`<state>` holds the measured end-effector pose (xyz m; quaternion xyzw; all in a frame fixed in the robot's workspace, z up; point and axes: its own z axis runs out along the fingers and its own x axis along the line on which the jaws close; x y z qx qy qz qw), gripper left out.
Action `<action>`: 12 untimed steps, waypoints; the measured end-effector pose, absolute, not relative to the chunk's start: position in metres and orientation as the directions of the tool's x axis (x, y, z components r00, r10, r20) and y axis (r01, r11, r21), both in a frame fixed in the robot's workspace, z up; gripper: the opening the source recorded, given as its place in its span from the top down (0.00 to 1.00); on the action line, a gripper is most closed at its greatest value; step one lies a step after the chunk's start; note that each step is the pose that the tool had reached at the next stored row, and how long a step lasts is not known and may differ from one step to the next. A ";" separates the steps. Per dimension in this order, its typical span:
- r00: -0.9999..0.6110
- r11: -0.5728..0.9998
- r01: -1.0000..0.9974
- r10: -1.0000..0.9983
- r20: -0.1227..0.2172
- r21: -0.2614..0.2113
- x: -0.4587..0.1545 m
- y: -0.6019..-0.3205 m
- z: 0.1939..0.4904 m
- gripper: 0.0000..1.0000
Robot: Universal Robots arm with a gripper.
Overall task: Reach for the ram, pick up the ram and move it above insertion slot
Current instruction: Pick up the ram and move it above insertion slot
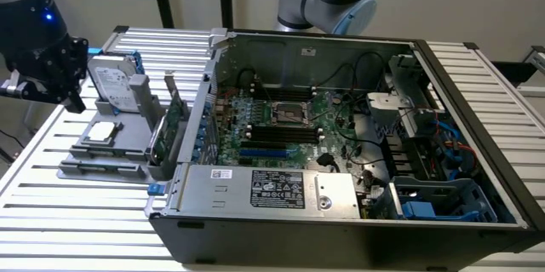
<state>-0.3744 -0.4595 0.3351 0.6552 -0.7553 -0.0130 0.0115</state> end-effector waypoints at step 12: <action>-0.078 0.078 -0.996 -0.997 0.001 0.034 -0.374 -0.460 0.332 0.70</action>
